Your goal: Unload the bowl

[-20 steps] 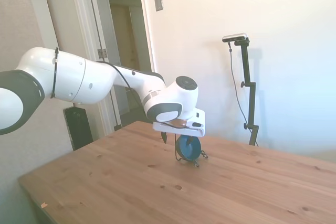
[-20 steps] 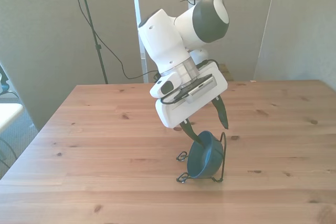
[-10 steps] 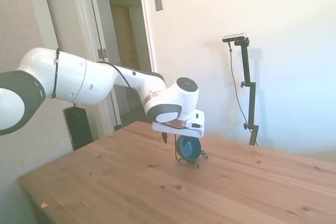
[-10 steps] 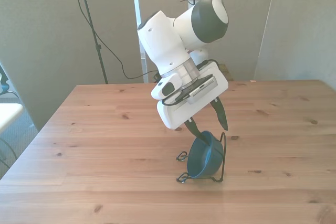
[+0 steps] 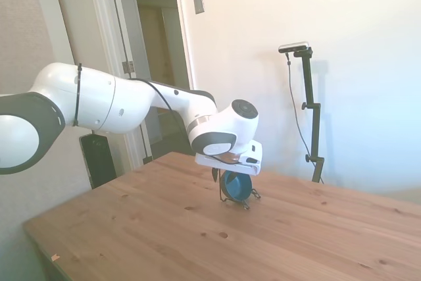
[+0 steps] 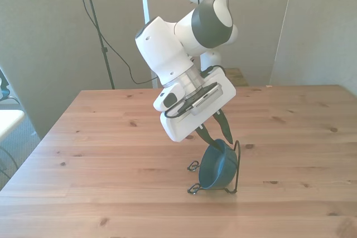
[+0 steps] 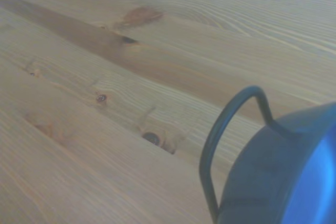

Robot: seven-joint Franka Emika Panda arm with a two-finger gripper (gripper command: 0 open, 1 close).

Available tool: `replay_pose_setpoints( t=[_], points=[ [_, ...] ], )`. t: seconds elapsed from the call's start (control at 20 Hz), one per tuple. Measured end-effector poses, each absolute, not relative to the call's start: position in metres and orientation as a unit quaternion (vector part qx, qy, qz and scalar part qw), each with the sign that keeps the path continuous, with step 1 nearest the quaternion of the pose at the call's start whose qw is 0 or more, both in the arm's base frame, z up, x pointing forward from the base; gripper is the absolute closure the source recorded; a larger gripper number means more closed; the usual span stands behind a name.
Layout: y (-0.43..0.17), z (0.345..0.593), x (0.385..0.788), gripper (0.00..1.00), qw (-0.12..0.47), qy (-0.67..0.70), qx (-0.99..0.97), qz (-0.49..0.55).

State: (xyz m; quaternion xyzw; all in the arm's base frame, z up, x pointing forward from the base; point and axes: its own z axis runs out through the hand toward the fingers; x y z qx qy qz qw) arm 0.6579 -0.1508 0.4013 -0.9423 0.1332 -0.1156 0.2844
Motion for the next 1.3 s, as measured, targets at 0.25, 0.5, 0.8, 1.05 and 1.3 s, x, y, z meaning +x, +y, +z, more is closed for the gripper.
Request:
replay_pose_setpoints(
  t=[0.25,0.5,0.8,1.05,1.3],
  points=[
    [-0.155,0.402,0.662,1.0,0.291,0.131,-0.941,-0.111],
    [-0.154,0.399,0.666,1.0,0.304,0.124,-0.94,-0.098],
    [-0.17,0.413,0.661,1.0,0.328,0.122,-0.929,-0.117],
    [-0.181,0.446,0.636,1.0,0.345,0.109,-0.923,-0.132],
    [-0.164,0.479,0.576,1.0,0.324,0.087,-0.932,-0.134]
  ],
)
